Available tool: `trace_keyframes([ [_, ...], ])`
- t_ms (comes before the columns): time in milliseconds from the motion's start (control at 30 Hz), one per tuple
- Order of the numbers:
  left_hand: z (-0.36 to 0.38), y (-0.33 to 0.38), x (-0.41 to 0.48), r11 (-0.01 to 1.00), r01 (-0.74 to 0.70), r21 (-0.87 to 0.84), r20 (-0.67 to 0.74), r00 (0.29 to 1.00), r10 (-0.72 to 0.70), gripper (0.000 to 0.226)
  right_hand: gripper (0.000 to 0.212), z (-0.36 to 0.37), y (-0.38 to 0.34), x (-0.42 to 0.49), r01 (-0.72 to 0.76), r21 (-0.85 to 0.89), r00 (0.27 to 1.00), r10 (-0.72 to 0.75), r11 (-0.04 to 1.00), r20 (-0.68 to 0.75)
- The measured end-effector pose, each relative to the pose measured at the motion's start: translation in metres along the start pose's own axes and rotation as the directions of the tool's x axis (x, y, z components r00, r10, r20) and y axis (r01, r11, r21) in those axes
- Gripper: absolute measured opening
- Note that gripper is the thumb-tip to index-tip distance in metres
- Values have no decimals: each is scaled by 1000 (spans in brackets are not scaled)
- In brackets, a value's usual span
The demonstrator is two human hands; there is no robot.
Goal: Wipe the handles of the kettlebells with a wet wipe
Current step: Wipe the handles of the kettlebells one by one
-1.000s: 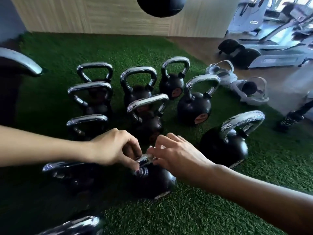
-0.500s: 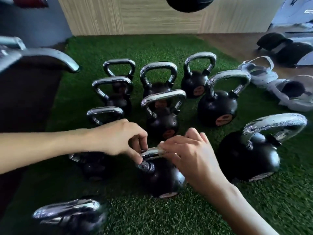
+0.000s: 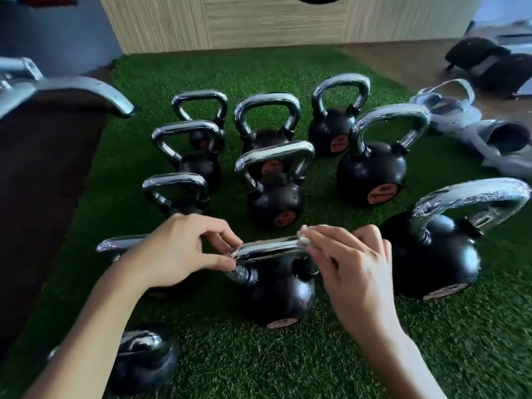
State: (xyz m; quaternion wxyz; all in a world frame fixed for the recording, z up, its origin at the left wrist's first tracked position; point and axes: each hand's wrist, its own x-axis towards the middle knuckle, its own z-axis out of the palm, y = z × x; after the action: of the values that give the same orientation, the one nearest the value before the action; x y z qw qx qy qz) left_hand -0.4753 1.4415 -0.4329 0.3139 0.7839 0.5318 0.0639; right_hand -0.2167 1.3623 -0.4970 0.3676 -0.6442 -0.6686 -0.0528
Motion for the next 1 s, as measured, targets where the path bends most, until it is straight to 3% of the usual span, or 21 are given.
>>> trace_keyframes([
  [67,8,-6,-6,999,6,-35,-71,997,-8,27,19,-1,1,-4,-69,5,997,69,998,-42],
  [200,22,-11,-16,998,-7,-55,-173,985,-3,31,20,8,-16,-6,-6,-81,999,3,997,-48],
  [267,29,-12,-20,996,-12,-84,-219,976,-7,31,20,10,-12,-13,-131,-52,989,127,990,-79],
  [333,35,-10,-25,995,-16,-102,-275,961,-13,30,21,11,0,-23,-345,90,935,351,934,-55],
  [367,38,-9,-27,995,-18,-102,-304,953,-14,30,22,14,8,-29,-451,223,887,461,864,6],
  [433,43,-7,-31,995,-28,-98,-347,938,-8,30,22,21,16,-37,-628,505,757,614,591,223],
  [500,46,-5,-32,995,-27,-96,-369,929,-11,30,24,24,18,-41,-685,614,686,633,393,360],
  [667,49,-1,-35,993,-11,-115,-391,920,-35,30,26,29,13,-43,-619,754,677,636,220,370],
  [767,48,4,-37,995,-4,-103,-413,910,-39,30,21,34,13,-47,-691,658,678,584,300,446],
  [833,49,10,-39,998,33,-55,-469,882,-55,29,20,23,15,-41,-698,584,684,627,414,374],
  [933,55,23,-45,998,5,-60,-577,816,-39,34,18,-7,4,-20,-549,629,782,605,550,154],
  [1000,60,35,-46,970,-147,-195,-595,803,2,41,21,-20,-20,-6,-467,663,859,477,585,184],
])
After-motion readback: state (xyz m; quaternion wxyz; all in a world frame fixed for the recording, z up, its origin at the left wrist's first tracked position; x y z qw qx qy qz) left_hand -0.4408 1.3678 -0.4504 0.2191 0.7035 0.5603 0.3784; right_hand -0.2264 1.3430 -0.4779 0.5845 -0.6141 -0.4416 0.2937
